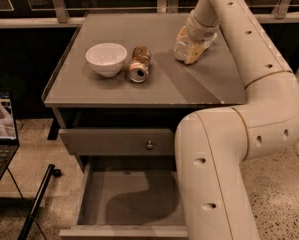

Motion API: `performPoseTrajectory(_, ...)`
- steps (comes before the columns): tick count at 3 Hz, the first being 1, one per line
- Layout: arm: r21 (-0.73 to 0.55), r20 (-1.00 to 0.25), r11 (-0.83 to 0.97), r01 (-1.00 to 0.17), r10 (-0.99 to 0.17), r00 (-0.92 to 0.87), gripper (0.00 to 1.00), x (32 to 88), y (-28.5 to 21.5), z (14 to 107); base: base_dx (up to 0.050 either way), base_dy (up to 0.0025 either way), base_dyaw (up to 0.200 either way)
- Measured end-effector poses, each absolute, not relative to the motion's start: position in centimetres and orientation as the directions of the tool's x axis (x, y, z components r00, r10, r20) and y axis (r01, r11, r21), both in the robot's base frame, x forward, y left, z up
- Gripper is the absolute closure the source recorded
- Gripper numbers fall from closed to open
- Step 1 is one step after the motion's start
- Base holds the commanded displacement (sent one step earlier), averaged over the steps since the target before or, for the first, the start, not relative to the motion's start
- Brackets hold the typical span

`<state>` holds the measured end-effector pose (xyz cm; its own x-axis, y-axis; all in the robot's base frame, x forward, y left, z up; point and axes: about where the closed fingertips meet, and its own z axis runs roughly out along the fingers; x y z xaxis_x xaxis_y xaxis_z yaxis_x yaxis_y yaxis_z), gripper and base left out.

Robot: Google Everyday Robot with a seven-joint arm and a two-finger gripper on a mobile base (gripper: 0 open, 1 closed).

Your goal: Place blue plastic bottle into middle drawer

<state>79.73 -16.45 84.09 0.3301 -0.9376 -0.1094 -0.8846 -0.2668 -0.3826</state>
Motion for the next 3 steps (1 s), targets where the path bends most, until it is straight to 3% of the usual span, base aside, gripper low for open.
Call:
performPoseTrajectory(1, -0.383, -0.109, -0.267, -0.885, -0.938, 0.33, 1.0, 79.7, -16.5, 84.1, 0.0, 0.0, 0.0)
performPoseTrajectory(3, -0.362, -0.146, -0.287, -0.887, -0.922, 0.358, 1.0, 78.4, -15.3, 84.9, 0.0, 0.0, 0.0)
